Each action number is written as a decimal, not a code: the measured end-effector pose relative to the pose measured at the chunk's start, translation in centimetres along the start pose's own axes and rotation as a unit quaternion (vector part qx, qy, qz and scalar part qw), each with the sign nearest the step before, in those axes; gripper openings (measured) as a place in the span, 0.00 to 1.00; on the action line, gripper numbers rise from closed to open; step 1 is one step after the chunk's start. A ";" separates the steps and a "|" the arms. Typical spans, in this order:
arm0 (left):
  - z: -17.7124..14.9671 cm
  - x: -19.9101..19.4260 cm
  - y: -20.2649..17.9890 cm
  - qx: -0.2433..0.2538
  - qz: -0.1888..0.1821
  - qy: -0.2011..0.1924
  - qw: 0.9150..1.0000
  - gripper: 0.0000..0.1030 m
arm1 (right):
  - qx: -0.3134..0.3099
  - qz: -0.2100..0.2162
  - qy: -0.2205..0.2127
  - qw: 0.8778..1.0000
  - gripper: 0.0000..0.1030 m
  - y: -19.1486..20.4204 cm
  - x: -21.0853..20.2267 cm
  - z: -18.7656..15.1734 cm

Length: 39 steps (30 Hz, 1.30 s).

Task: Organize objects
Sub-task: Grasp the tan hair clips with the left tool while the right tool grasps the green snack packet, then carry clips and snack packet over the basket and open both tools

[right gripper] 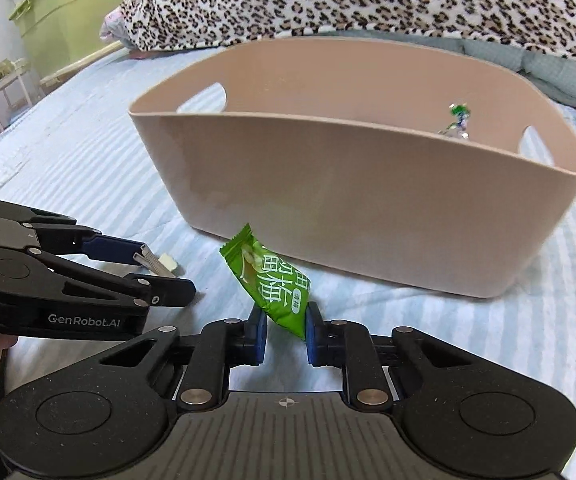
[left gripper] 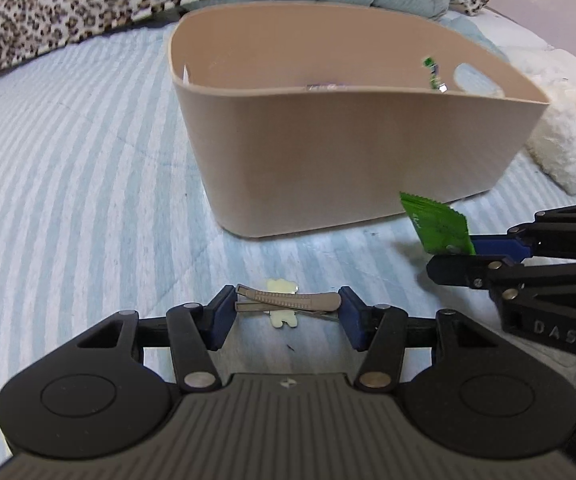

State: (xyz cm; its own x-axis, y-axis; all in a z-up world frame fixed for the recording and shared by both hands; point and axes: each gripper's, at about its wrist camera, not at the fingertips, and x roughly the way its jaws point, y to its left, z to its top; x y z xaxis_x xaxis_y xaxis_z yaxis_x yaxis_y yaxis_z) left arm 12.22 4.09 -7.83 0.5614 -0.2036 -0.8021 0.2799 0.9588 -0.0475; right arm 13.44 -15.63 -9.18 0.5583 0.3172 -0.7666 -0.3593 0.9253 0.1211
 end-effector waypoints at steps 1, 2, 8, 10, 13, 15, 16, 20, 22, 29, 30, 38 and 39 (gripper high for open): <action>0.1 -0.7 1.0 0.005 -0.001 -0.006 1.000 0.55 | 0.001 0.001 -0.003 1.000 0.16 0.0 -0.5 0.0; 0.9 -0.8 0.3 0.008 -0.006 -0.014 1.000 0.55 | 0.003 0.001 -0.007 1.000 0.16 -0.1 -1.0 0.0; 3.0 -3.5 -1.9 0.025 -0.015 -0.068 0.997 0.55 | 0.010 0.000 -0.047 0.999 0.16 -0.9 -5.5 -0.1; 3.7 -4.8 -2.4 0.032 -0.013 -0.087 0.996 0.55 | 0.011 -0.007 -0.070 0.997 0.16 -1.1 -7.1 0.2; 5.1 -6.1 -3.4 0.045 -0.004 -0.113 0.993 0.55 | 0.018 -0.018 -0.103 0.994 0.16 -1.5 -8.9 1.2; 6.6 -6.3 -4.1 0.050 0.001 -0.128 0.991 0.55 | 0.023 -0.026 -0.126 0.991 0.16 -1.9 -10.1 2.1; 7.0 -6.5 -4.3 0.051 0.003 -0.134 0.990 0.55 | 0.025 -0.030 -0.135 0.990 0.16 -2.2 -10.4 2.6; 9.3 -6.3 -4.8 0.054 0.018 -0.149 0.987 0.55 | 0.039 -0.045 -0.167 0.984 0.16 -3.4 -11.3 4.9; 10.5 -5.8 -5.2 0.059 0.027 -0.154 0.986 0.55 | 0.045 -0.055 -0.177 0.982 0.16 -4.2 -11.5 5.9; 13.5 -1.4 -5.9 0.049 0.065 -0.120 0.989 0.55 | 0.065 -0.081 -0.175 0.979 0.16 -6.5 -9.9 8.8; 13.8 -0.5 -5.9 0.042 0.070 -0.107 0.991 0.55 | 0.068 -0.084 -0.170 0.980 0.16 -6.8 -9.3 9.1; 14.6 6.0 -6.0 0.013 0.105 -0.018 0.994 0.55 | 0.080 -0.100 -0.091 0.988 0.16 -8.2 -3.9 9.4; 14.6 6.5 -5.9 0.012 0.108 -0.007 0.994 0.55 | 0.080 -0.101 -0.082 0.988 0.16 -8.2 -3.4 9.2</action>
State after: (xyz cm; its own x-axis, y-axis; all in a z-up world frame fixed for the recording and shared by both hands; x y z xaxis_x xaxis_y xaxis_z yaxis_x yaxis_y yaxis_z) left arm 25.56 -5.81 -4.11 0.6213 0.0031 -0.7836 0.1699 0.9757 0.1386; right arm 21.43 -22.39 -1.77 0.7250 0.1408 -0.6742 -0.1130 0.9899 0.0852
